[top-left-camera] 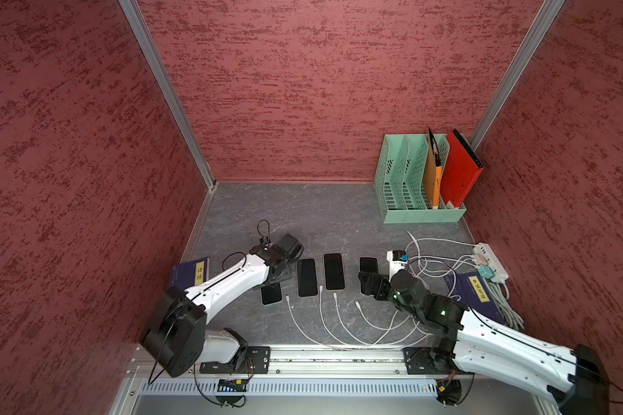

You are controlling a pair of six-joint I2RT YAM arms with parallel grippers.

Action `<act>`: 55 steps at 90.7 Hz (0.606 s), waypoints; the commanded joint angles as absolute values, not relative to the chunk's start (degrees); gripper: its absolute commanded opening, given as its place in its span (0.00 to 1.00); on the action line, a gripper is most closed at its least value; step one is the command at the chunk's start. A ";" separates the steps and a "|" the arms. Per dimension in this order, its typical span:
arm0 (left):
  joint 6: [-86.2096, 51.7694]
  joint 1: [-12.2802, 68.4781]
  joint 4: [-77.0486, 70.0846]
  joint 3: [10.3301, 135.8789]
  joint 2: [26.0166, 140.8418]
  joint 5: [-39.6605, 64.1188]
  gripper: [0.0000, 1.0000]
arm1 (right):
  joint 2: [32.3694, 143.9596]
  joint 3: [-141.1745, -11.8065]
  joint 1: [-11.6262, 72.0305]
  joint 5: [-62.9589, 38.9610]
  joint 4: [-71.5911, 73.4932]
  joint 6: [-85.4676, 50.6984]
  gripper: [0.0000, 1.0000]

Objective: Unplug the charging cable from the phone
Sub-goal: Place the phone at the center of the board, then reset both arms

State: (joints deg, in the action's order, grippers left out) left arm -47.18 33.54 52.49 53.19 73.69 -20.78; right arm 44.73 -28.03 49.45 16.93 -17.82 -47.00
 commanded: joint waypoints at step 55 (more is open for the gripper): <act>-16.77 7.36 6.96 42.72 58.27 -33.29 1.00 | 49.61 -33.70 24.34 37.19 -12.89 -29.85 0.98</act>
